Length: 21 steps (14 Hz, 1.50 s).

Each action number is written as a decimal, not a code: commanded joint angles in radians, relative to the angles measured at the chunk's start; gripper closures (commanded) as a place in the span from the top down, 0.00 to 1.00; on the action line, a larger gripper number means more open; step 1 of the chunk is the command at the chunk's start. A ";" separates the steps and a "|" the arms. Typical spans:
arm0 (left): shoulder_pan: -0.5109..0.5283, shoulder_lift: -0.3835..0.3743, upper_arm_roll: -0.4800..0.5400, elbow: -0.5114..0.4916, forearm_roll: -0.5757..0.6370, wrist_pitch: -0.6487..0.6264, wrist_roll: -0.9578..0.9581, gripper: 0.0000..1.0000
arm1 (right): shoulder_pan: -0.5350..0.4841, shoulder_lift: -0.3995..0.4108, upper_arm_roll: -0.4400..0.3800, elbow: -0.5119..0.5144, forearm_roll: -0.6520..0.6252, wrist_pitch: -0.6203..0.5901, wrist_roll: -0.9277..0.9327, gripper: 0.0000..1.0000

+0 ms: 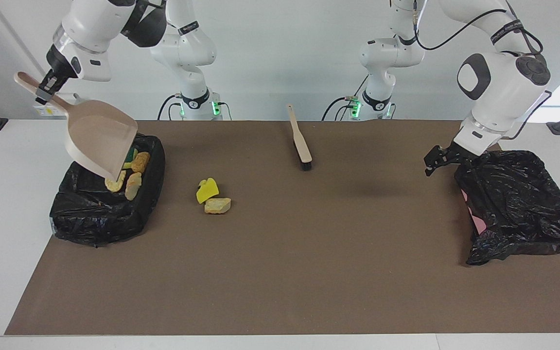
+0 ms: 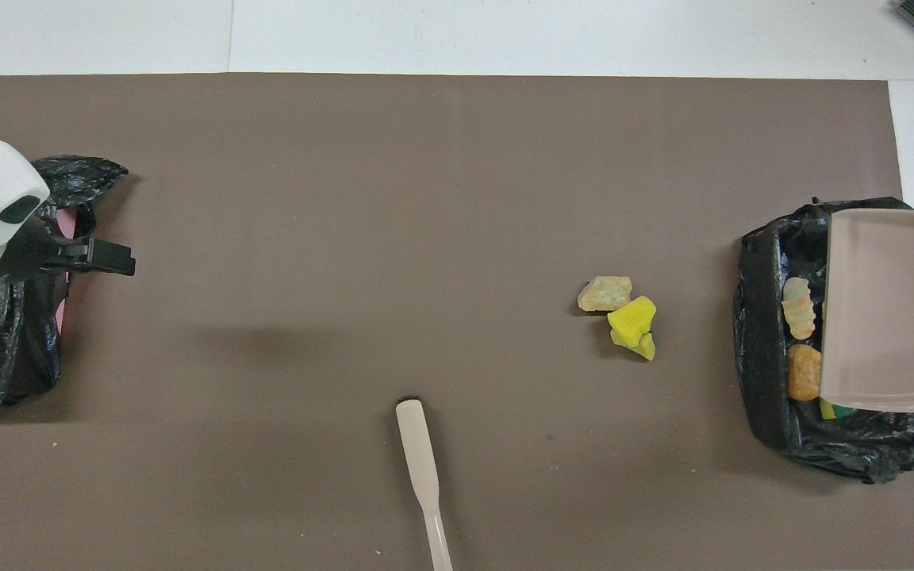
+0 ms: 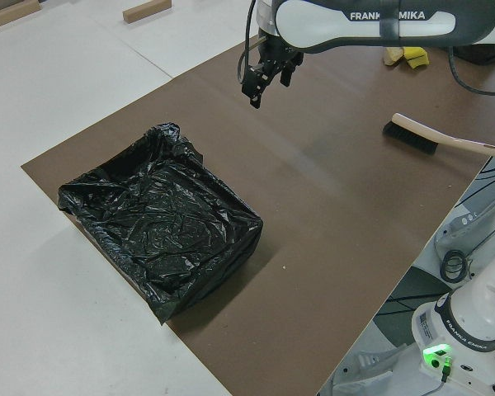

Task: Sweep and dump trash in bin
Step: 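Bring the empty dustpan back and set it down with the right gripper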

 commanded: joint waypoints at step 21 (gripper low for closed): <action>0.005 -0.044 -0.012 0.251 0.066 -0.332 -0.055 1.00 | 0.487 0.938 0.278 0.633 0.572 0.208 2.004 0.00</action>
